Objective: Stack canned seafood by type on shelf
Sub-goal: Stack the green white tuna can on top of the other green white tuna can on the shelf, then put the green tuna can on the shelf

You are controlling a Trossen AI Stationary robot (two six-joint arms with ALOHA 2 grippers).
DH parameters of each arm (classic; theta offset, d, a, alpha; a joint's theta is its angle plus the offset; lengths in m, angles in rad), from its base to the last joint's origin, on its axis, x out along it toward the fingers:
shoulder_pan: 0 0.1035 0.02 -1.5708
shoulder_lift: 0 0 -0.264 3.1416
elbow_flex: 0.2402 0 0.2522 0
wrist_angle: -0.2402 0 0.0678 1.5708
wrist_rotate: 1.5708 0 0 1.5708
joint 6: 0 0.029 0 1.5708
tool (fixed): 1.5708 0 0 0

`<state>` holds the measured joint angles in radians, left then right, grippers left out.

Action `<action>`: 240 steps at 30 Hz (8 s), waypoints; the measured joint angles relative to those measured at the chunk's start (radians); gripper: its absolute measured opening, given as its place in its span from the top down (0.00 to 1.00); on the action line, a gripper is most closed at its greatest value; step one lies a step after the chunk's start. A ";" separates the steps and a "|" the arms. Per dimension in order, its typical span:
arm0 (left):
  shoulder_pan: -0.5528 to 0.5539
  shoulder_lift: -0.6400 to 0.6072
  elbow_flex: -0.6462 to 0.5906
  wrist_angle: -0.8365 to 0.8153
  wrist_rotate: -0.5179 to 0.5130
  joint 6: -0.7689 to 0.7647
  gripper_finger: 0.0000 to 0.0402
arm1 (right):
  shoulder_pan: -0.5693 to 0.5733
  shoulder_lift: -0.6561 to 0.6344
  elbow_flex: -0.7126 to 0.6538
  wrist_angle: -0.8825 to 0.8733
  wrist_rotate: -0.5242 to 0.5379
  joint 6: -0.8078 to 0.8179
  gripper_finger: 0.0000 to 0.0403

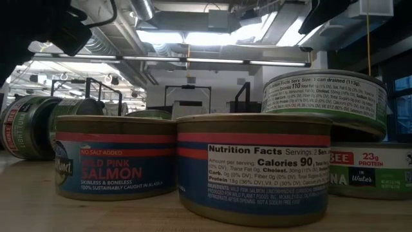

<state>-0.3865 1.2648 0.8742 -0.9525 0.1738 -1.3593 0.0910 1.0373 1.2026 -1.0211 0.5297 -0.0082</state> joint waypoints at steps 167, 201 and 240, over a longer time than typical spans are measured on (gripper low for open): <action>0.632 0.384 0.143 0.568 -0.912 2.209 0.56 | 0.000 -0.364 -0.892 1.123 -0.388 0.105 0.36; 0.666 0.381 0.143 0.569 -0.787 2.106 0.37 | 0.000 -0.364 -0.891 1.123 -0.389 0.104 0.36; 0.612 0.117 0.142 0.490 -0.791 1.602 0.37 | 0.000 -0.365 -0.891 1.072 -0.388 0.108 0.36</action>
<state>0.2251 1.3822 1.0164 -0.4628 -0.6175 0.2424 0.0911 0.6727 0.3119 0.0514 0.1412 0.0998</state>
